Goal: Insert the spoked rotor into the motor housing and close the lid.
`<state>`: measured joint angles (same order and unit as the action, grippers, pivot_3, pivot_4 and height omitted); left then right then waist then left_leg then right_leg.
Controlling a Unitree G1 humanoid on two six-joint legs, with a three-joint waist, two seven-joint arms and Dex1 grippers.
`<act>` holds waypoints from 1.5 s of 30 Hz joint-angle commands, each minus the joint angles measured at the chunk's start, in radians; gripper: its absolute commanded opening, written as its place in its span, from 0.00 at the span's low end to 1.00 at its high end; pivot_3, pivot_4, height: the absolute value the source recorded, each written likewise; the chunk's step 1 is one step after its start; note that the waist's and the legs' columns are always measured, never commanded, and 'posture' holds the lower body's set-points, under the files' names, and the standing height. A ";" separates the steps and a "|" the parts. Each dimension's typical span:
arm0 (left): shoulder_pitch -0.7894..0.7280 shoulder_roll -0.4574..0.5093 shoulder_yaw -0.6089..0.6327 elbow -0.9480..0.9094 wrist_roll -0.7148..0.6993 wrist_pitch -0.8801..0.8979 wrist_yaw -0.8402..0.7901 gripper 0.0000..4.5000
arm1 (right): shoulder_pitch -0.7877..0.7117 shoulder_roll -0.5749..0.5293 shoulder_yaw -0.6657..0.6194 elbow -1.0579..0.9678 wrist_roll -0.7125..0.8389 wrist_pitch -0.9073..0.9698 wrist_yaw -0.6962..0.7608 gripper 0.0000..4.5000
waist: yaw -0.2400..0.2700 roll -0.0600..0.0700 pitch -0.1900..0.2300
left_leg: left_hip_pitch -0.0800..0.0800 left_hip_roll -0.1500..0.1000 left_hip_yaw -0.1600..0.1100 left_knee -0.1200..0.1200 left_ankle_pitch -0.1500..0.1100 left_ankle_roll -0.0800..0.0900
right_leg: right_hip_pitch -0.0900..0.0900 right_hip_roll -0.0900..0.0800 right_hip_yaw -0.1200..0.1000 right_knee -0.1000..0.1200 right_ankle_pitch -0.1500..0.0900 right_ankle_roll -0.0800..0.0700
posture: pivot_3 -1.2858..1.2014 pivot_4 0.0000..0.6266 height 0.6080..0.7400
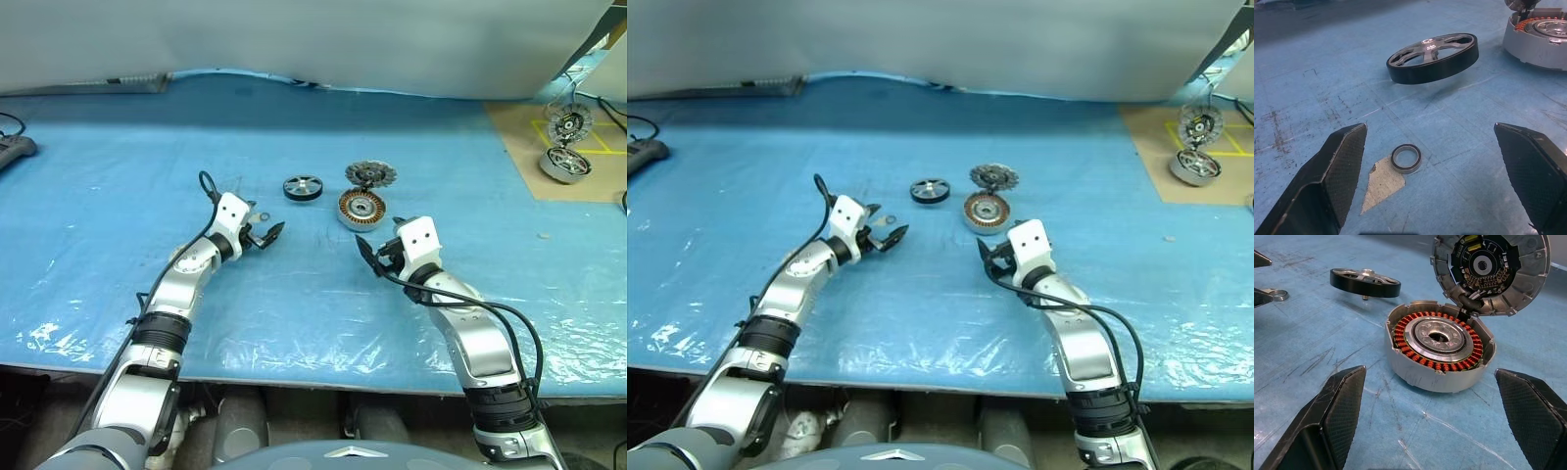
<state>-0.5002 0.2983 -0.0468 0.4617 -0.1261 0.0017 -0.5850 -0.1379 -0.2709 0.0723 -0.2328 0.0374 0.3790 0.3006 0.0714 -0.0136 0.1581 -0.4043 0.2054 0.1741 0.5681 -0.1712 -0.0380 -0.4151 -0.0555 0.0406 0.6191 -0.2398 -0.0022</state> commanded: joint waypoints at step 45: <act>-0.016 -0.018 0.001 -0.038 0.004 -0.004 0.001 1.00 | -0.154 -0.100 -0.019 -0.071 0.046 0.247 0.110 1.00 | 0.000 0.000 0.000 | 0.000 0.000 0.000 0.000 0.000 0.000 | 0.000 0.000 0.000 0.000 0.000 0.000 | 0.52 0.24 1.00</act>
<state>-0.5014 0.2845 -0.0471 0.4560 -0.1258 0.0097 -0.5846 -0.2512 -0.3531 0.0565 -0.2384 0.0518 0.5790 0.3766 0.0712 -0.0135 0.1582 -0.4043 0.2052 0.1741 0.5680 -0.1712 -0.0381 -0.4150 -0.0555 0.0408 0.6189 -0.2398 -0.0022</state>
